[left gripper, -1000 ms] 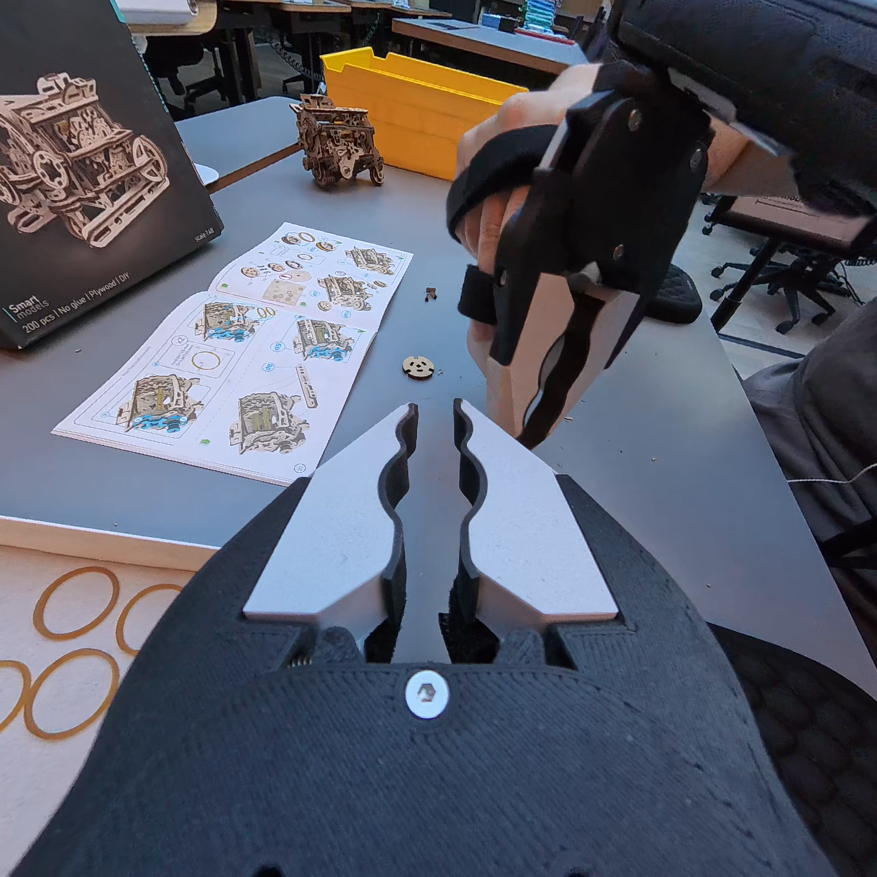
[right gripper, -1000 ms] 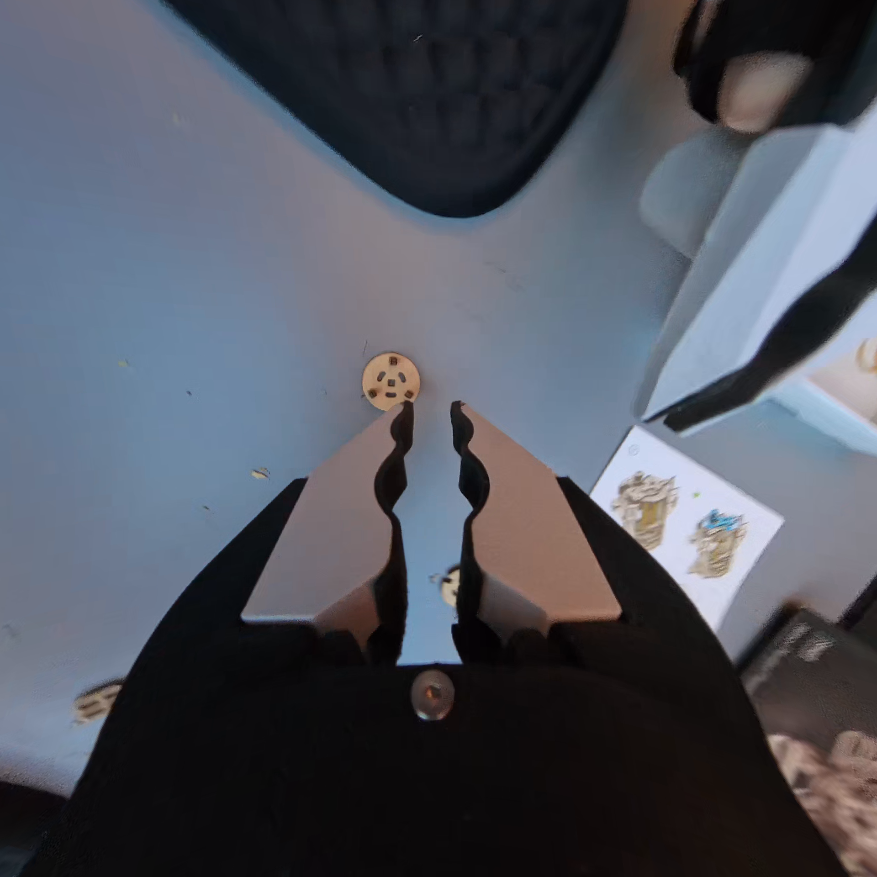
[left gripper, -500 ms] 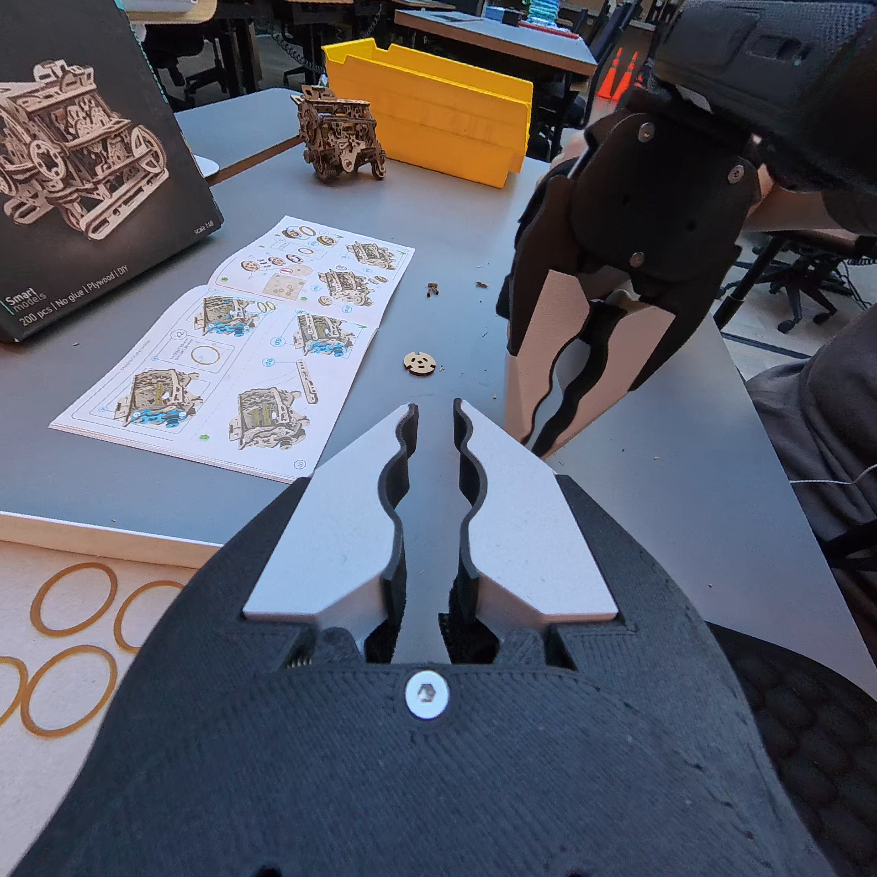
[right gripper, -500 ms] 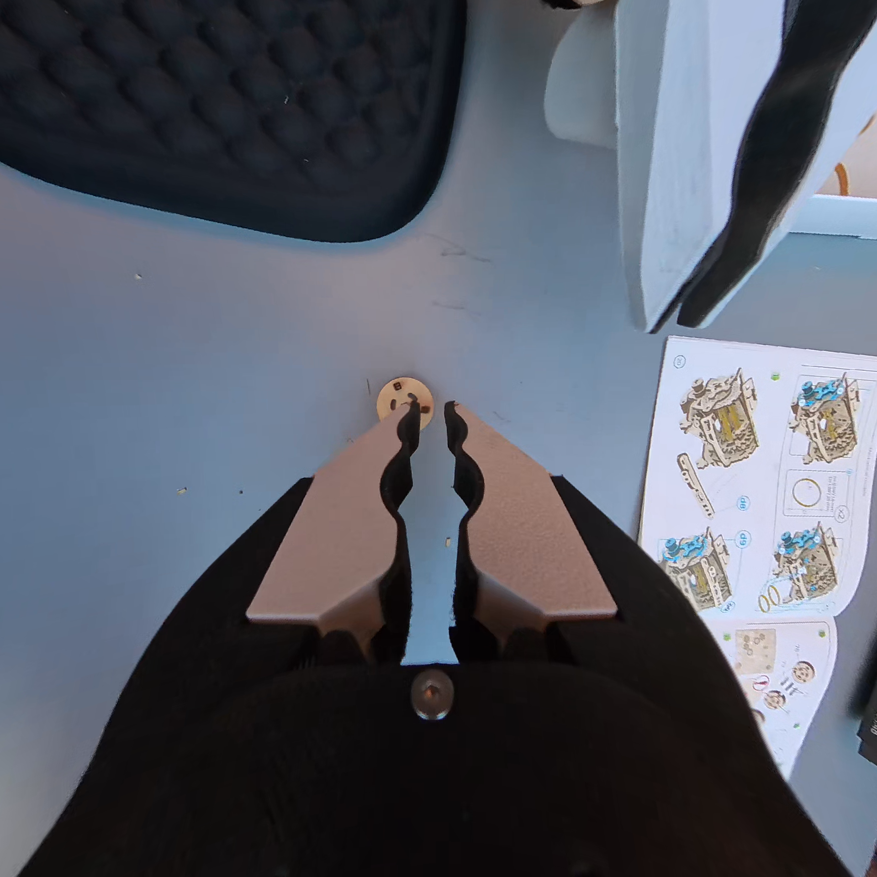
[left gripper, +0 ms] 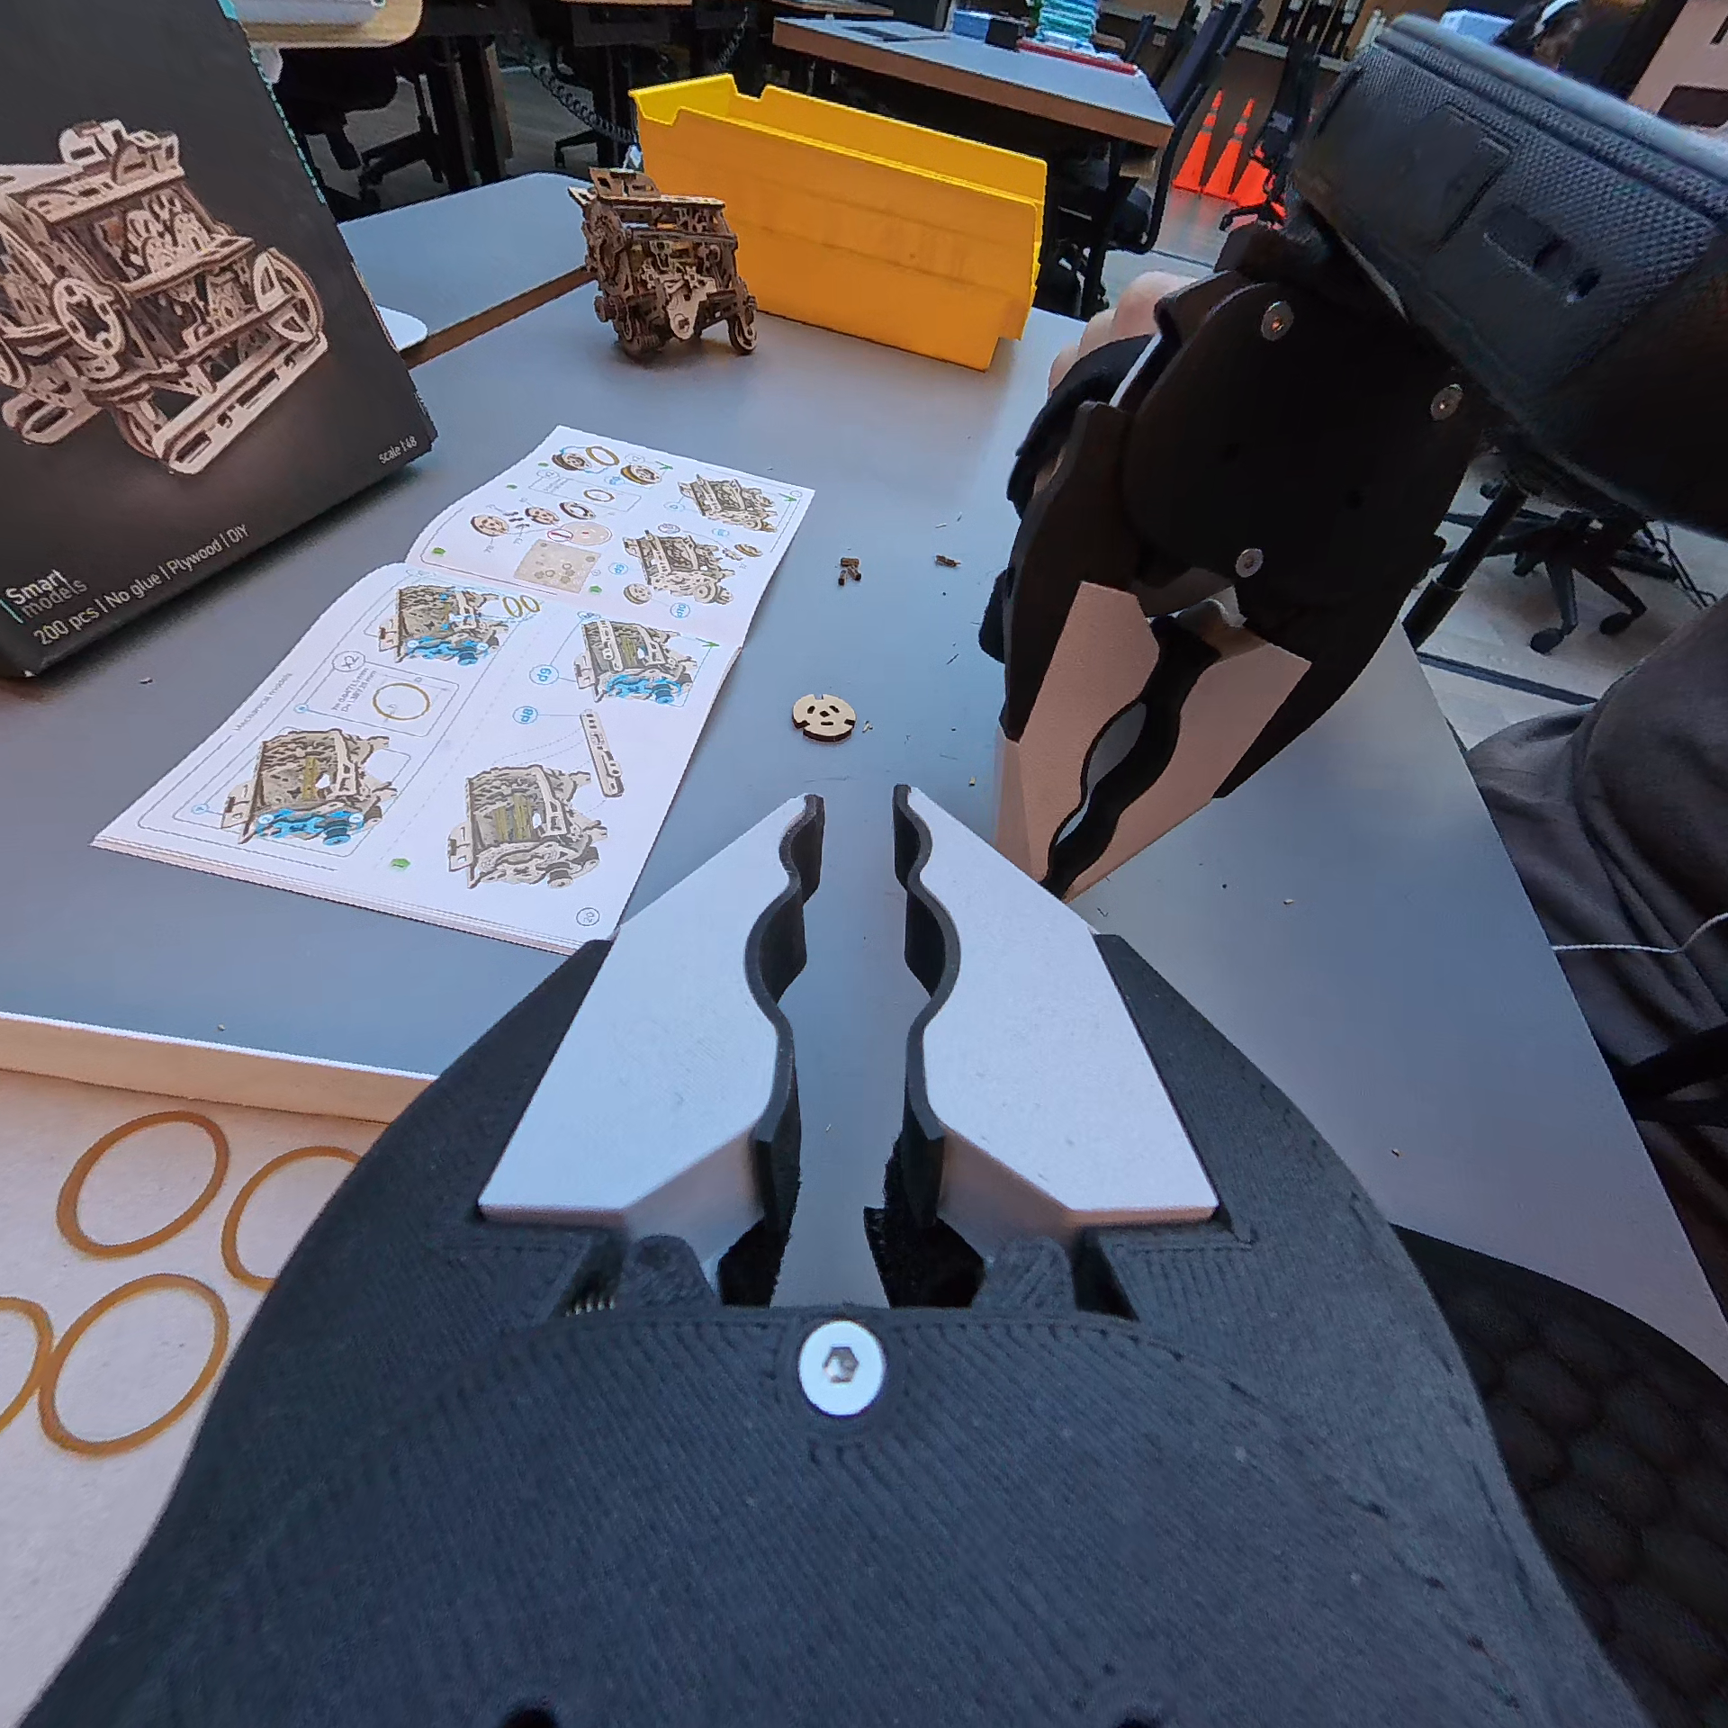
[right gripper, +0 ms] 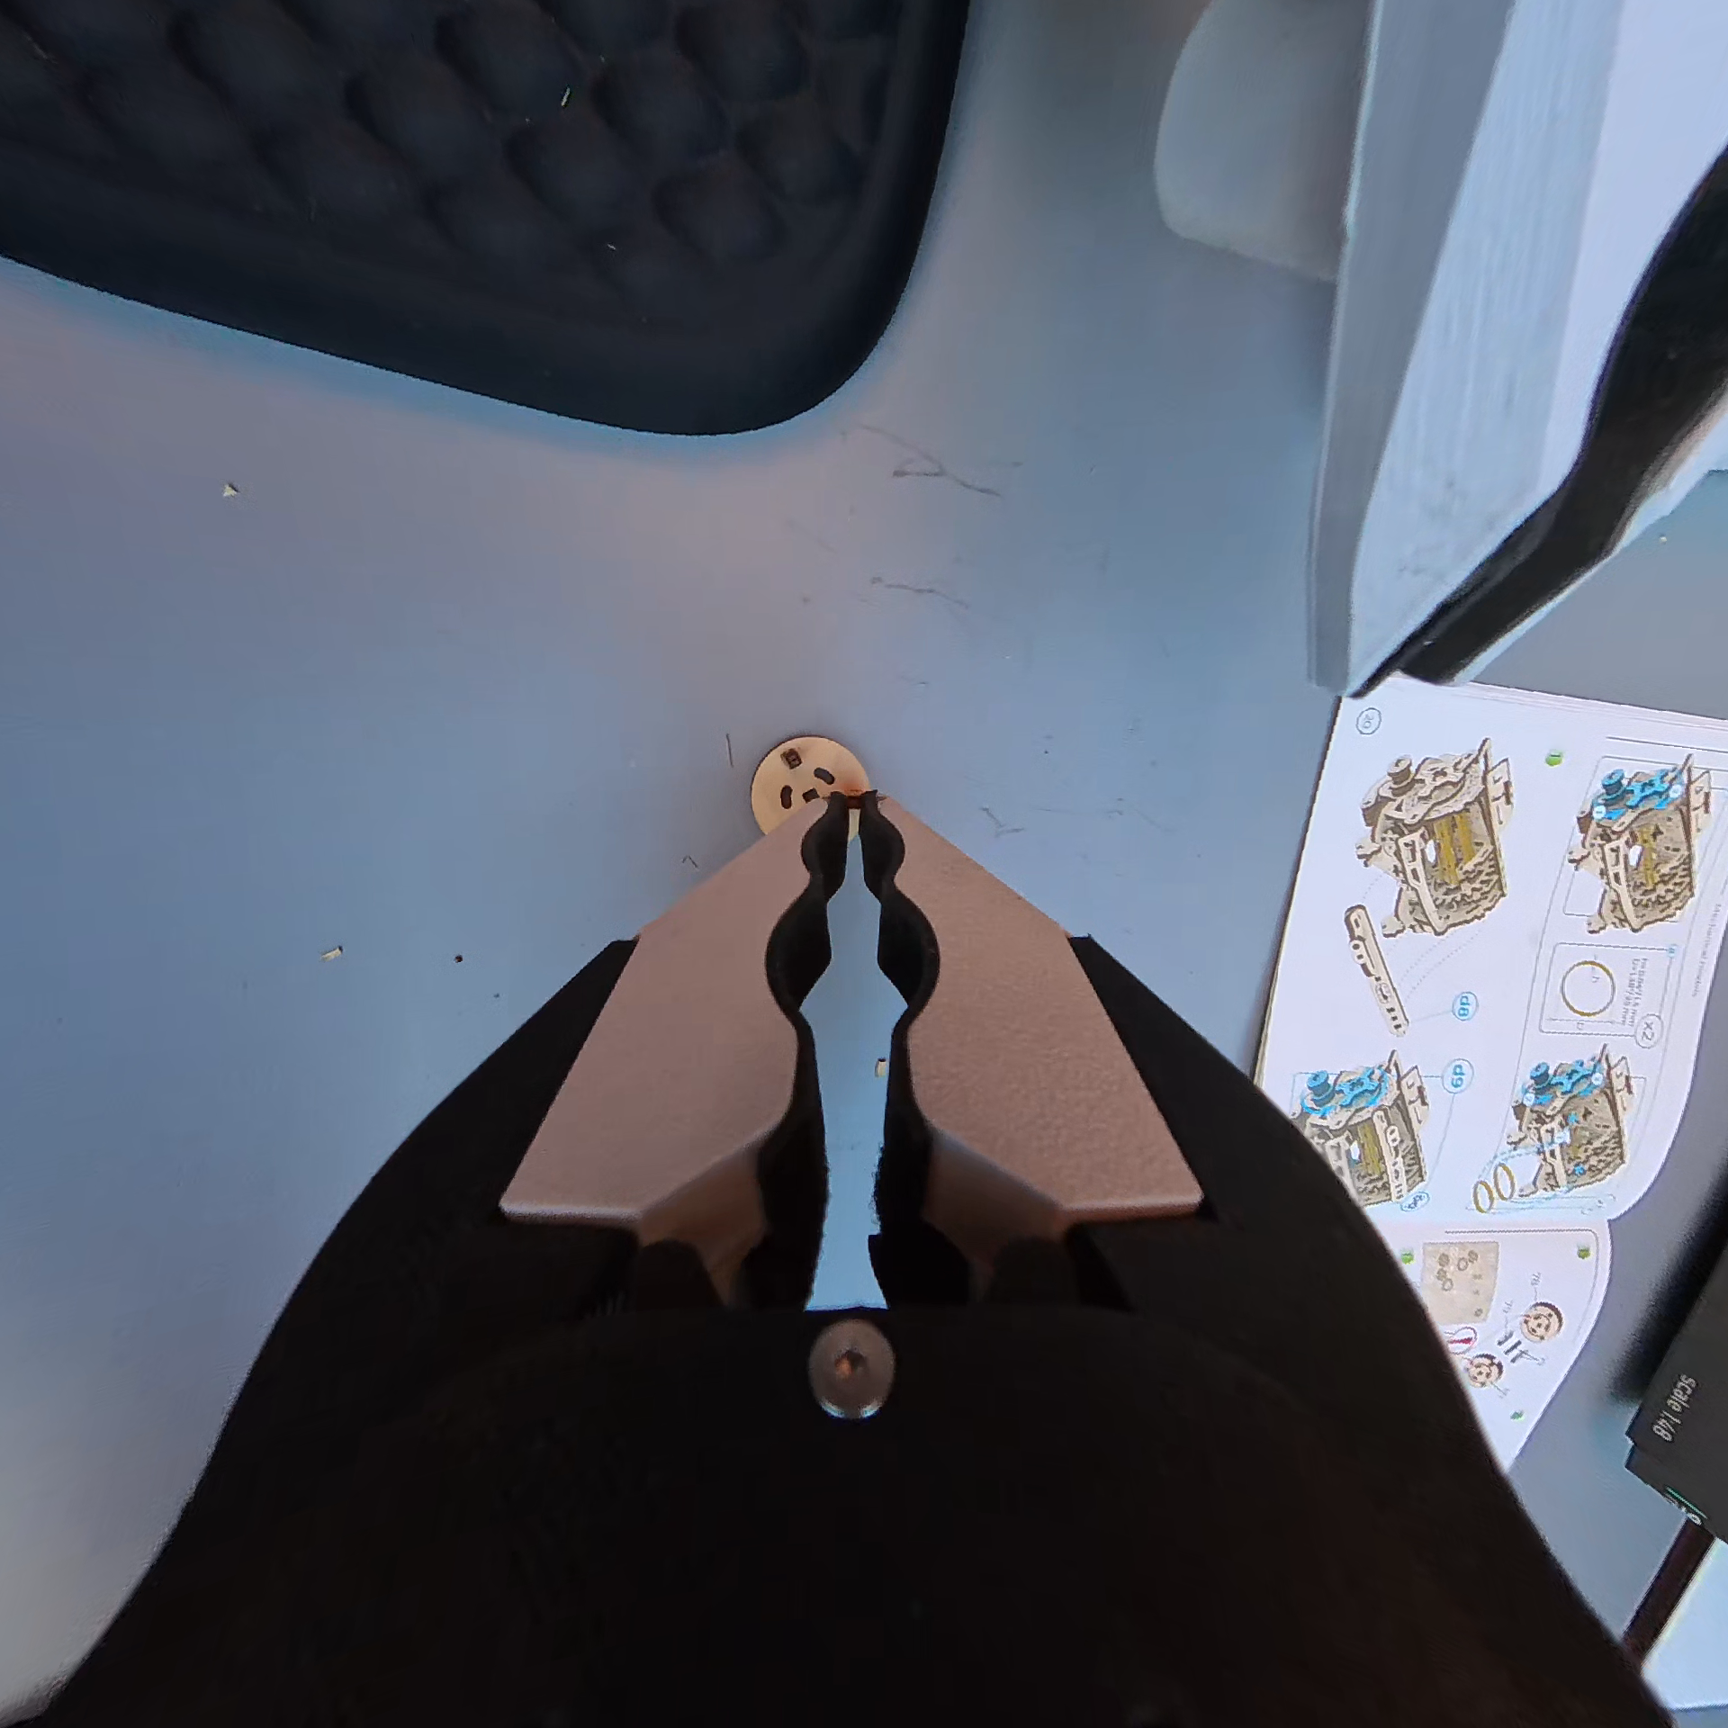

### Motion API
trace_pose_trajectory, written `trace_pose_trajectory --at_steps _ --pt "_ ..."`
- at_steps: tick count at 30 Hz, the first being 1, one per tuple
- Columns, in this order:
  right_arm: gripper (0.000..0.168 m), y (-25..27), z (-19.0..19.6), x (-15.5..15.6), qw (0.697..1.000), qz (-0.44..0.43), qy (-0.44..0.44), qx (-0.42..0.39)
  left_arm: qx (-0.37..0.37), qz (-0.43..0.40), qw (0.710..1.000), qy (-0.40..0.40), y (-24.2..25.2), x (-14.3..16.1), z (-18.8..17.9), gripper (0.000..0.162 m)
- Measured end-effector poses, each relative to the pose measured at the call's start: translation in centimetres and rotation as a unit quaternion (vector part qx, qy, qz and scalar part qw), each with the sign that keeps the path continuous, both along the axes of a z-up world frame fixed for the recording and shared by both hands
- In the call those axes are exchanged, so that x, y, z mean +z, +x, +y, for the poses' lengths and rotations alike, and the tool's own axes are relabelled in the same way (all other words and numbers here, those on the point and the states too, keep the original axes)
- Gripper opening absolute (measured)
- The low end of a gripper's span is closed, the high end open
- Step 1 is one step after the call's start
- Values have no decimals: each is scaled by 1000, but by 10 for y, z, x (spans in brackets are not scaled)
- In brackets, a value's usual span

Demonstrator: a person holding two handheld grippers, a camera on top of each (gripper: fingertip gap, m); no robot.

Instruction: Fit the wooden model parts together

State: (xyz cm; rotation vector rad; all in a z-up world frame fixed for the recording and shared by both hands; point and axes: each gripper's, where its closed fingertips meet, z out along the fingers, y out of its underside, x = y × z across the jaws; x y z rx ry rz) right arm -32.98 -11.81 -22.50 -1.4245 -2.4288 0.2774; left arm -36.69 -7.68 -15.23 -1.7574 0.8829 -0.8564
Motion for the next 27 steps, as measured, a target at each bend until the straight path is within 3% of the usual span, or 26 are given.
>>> trace_pose_trajectory --at_steps 16,25,27 --pt "1 -3 0 -2 989 -117 -80 41 -2 3 1000 -6 1 -4 0 13" --pt "3 1 -1 -1 990 -98 -94 46 -3 3 1000 -5 1 -3 0 13" --pt "15 -1 -1 2 992 -85 -80 47 -3 4 1000 -5 1 -3 -1 13"
